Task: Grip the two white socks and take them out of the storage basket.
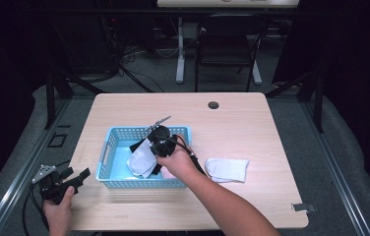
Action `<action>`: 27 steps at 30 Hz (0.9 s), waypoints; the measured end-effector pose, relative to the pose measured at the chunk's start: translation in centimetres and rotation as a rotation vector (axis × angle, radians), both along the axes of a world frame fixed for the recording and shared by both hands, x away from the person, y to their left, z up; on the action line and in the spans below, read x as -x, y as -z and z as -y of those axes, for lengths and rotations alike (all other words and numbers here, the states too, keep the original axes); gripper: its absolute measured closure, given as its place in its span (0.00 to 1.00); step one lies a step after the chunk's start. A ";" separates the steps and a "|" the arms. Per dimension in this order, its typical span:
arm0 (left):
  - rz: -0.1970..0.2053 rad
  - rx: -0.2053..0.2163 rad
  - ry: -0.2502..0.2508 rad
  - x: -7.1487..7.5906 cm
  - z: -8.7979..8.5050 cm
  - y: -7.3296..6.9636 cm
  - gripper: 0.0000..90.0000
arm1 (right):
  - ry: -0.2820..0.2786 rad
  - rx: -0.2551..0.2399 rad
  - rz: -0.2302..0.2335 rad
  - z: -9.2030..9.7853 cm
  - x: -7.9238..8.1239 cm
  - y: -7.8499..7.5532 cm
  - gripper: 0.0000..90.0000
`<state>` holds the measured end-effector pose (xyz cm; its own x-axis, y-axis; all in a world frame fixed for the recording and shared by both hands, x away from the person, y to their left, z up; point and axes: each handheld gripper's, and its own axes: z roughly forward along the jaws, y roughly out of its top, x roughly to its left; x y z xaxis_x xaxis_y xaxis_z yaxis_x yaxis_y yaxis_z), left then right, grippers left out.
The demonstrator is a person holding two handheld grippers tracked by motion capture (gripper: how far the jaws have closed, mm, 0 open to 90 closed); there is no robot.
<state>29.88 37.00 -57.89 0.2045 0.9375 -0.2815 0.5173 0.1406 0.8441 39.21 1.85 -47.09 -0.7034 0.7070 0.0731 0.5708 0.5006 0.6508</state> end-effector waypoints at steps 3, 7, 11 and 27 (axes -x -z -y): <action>0.000 0.000 0.000 0.0 0.0 0.0 0.23 | -0.045 0.003 0.052 0.0 0.8 -1.0 0.97; -0.001 0.000 0.001 0.0 0.0 0.0 0.23 | -0.072 -0.019 0.101 0.1 1.6 -1.9 0.98; 0.000 0.000 -0.001 0.0 0.0 0.0 0.23 | -0.084 -0.048 0.154 0.5 2.5 -2.9 0.98; 0.000 -0.002 -0.001 0.0 0.0 0.0 0.23 | -0.079 -0.158 0.287 3.7 5.2 -5.9 0.98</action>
